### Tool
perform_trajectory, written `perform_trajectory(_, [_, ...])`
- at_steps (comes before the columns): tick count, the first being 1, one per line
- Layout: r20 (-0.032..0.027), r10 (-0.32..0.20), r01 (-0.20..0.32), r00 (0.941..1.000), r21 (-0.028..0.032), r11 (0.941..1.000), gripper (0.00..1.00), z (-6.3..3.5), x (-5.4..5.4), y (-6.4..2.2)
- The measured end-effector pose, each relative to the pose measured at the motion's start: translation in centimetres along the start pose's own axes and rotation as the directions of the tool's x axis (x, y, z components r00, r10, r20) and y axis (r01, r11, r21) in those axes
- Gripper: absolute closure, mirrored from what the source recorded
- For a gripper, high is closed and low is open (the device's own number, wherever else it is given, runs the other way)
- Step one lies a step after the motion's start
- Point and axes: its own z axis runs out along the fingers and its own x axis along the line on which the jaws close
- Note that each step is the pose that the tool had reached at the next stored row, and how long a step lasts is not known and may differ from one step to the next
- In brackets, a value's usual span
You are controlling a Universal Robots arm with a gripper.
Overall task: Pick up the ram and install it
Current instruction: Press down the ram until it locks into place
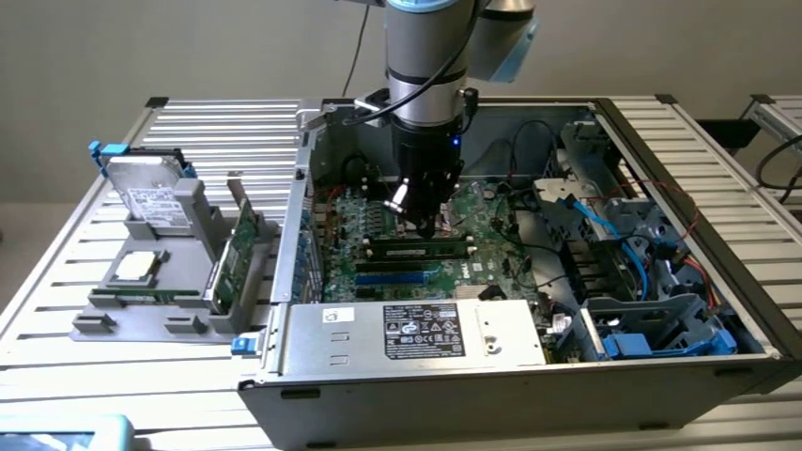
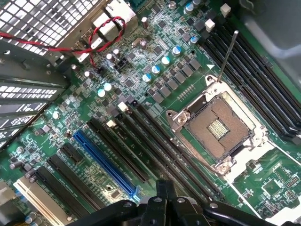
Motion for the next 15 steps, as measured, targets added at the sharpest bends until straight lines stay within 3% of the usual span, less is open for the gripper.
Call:
perform_trajectory(8, [-0.0068,0.103,-0.103,0.9946,-0.0018,0.9947,0.89,-0.01,0.01,-0.01])
perform_trajectory(15, [-0.0145,0.197,-0.197,0.9804,-0.0012,0.9805,0.89,-0.01,0.01,0.0])
